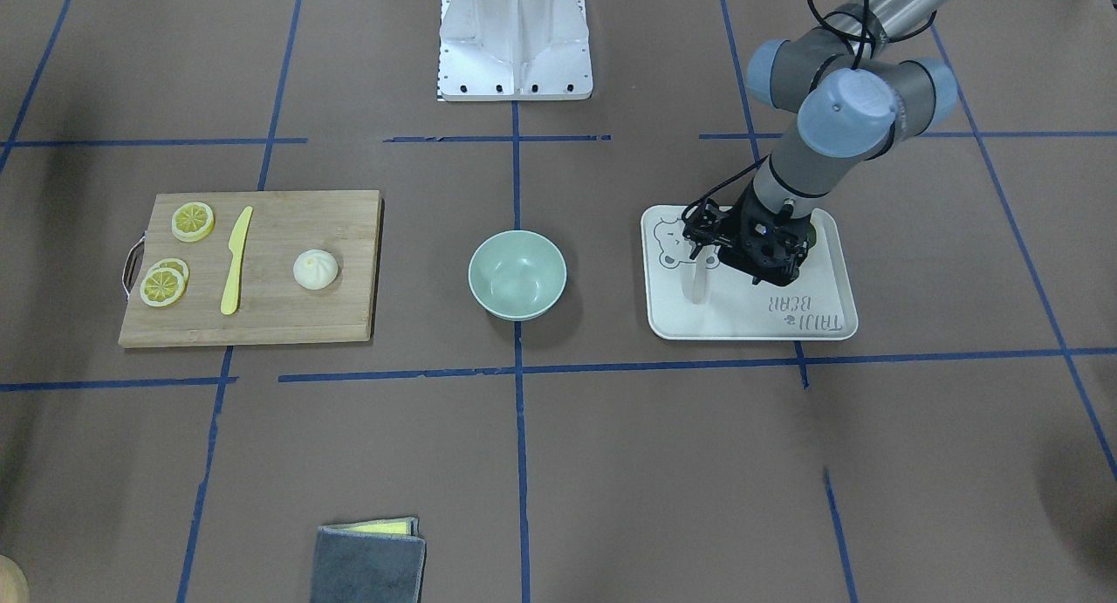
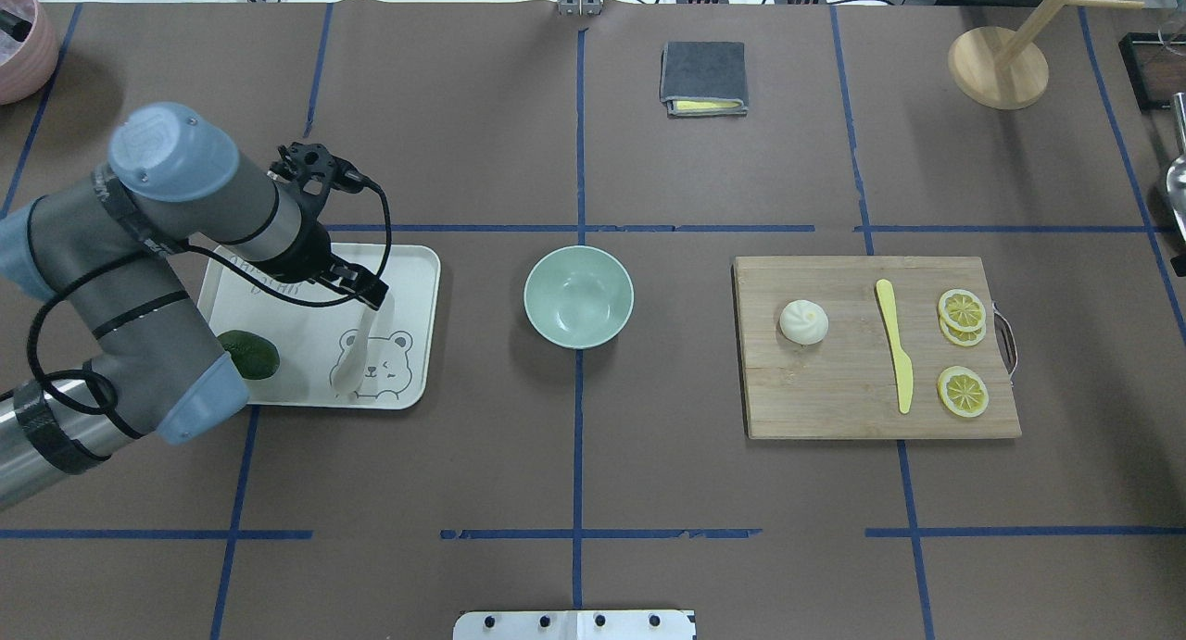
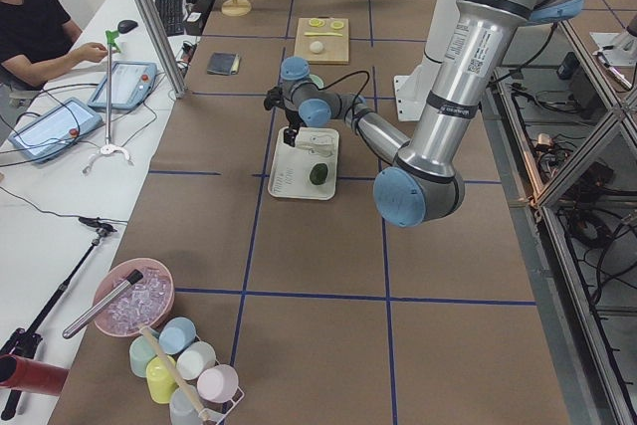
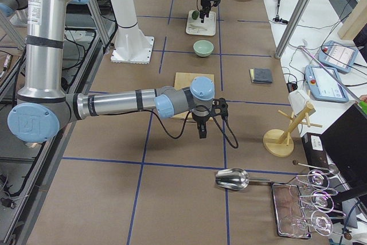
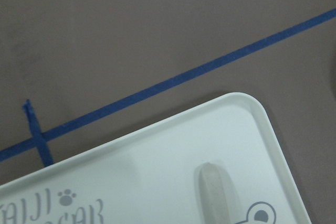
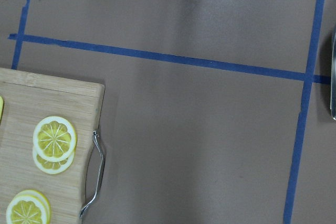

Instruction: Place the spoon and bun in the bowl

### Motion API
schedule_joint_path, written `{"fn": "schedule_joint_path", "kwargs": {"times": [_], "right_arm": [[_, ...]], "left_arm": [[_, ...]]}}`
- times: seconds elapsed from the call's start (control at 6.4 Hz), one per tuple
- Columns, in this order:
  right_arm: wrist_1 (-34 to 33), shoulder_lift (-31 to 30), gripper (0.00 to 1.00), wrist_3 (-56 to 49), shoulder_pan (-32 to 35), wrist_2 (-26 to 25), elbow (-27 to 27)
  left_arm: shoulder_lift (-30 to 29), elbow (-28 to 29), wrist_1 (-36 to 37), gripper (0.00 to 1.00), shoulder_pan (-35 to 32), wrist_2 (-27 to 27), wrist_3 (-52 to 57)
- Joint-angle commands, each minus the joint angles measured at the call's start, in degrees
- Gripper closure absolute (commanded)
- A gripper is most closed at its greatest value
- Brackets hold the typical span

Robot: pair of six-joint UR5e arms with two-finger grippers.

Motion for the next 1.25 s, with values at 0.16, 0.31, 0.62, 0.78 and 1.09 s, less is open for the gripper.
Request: {"fn": "schedule_joint_path", "kwargs": {"times": [0.16, 0.31, 0.62, 0.78, 1.09], "right_arm": [[1.1, 0.0, 0.00, 0.1, -0.2, 0.0, 0.0], [1.1, 0.0, 0.00, 0.0, -0.2, 0.0, 0.0], [1.1, 0.0, 0.00, 0.0, -0.2, 0.0, -0.2], [1.1, 0.0, 0.00, 0.0, -0.2, 0.1, -0.2], [1.1, 0.0, 0.00, 0.0, -0.2, 0.1, -0.3]], "left_arm": [[-1.2, 3.8, -0.1, 0.03, 2.2, 0.7, -0.2], [-1.0, 3.9, 0.0, 0.18, 2.2, 0.8, -0.2], [-1.2, 3.9, 0.1, 0.75, 2.2, 0.8, -0.2], [-1.2, 3.8, 0.2, 1.00, 2.2, 0.8, -0.2], [-1.3, 2.9, 0.4, 1.00, 2.2, 0.7, -0.3]]}}
